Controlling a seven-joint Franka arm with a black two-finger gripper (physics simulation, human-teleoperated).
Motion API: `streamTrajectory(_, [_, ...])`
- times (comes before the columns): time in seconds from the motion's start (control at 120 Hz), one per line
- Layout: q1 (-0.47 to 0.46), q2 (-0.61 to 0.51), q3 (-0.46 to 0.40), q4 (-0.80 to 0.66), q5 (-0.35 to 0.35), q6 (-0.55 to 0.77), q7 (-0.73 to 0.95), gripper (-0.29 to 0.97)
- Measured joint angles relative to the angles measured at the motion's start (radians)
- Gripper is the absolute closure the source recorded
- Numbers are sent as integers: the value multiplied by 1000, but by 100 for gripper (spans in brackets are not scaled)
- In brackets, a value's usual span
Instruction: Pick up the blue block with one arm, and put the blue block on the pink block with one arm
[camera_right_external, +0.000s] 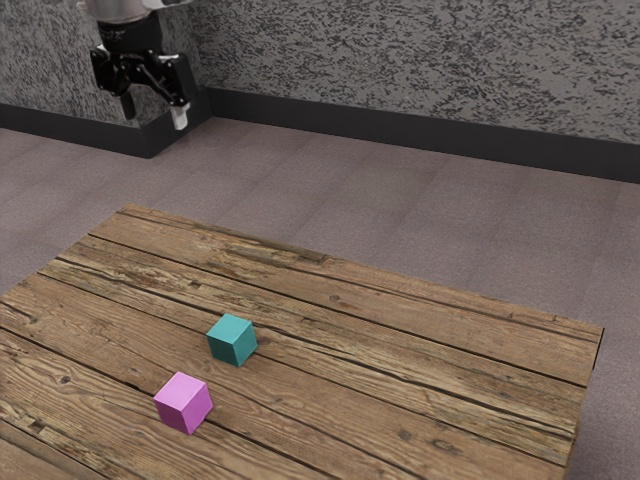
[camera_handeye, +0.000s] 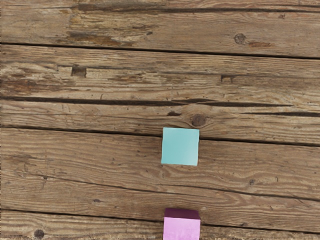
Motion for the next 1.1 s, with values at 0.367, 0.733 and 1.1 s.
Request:
streamTrajectory(0.367, [115,-18,-126,232,56,-91,-43,0])
streamTrajectory(0.733, [7,471,-49,271,29,-68,-75,0])
streamTrajectory(1.1, [19,646,30,237,-47,-18,-56,0])
